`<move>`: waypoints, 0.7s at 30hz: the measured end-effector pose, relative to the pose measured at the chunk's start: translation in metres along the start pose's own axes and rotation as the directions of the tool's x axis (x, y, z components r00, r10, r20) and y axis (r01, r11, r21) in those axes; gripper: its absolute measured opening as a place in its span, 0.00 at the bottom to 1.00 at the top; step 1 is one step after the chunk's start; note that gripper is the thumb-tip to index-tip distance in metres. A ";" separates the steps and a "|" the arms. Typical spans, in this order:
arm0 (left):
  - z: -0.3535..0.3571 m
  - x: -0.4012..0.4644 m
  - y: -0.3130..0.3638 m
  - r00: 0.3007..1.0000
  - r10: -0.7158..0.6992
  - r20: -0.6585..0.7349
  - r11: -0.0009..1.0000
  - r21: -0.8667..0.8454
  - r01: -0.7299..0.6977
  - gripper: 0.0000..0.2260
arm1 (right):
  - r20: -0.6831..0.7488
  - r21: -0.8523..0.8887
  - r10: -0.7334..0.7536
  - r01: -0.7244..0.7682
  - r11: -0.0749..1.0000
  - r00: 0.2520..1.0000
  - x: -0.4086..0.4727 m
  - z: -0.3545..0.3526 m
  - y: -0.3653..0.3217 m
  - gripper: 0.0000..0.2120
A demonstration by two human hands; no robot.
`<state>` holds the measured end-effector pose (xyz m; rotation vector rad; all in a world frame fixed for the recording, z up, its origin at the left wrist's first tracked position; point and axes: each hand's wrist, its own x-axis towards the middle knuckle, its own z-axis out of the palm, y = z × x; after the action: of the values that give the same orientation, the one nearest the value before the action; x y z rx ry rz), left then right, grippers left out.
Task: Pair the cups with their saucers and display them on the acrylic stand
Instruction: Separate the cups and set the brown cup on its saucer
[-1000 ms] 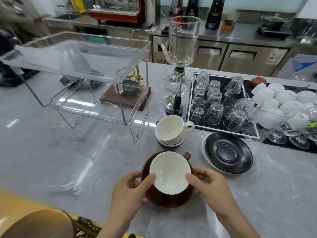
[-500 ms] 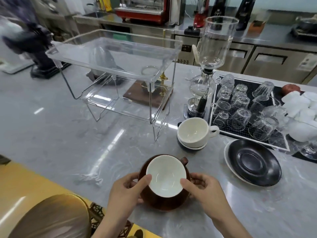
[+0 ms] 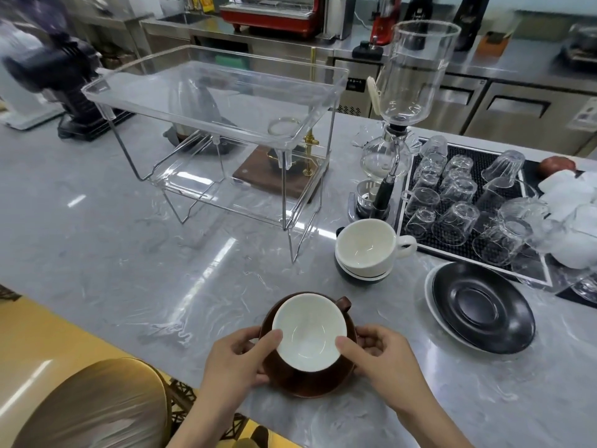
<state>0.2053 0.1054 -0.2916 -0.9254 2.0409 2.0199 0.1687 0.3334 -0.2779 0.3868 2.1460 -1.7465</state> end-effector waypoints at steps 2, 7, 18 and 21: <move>0.000 0.000 0.000 1.000 -0.005 0.004 1.000 0.003 0.005 0.14 | 0.006 0.002 0.014 -0.014 1.000 1.000 0.001 0.000 0.001 0.16; -0.003 -0.001 0.002 1.000 -0.006 0.017 1.000 0.011 0.005 0.28 | 0.017 0.004 0.027 -0.027 1.000 0.999 0.003 -0.003 0.004 0.17; -0.005 -0.001 0.003 0.982 0.138 -0.130 0.973 0.205 -0.110 0.31 | -0.028 -0.073 0.008 -0.010 0.997 1.000 0.001 -0.004 0.005 0.22; -0.004 -0.003 0.011 0.949 0.255 -0.185 0.945 0.257 -0.203 0.23 | -0.058 -0.051 -0.007 0.004 0.999 0.998 0.001 -0.010 0.004 0.23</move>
<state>0.2033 0.1021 -0.2801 -0.9318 2.5493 1.7867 0.1683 0.3439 -0.2804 0.4239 2.2297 -1.6995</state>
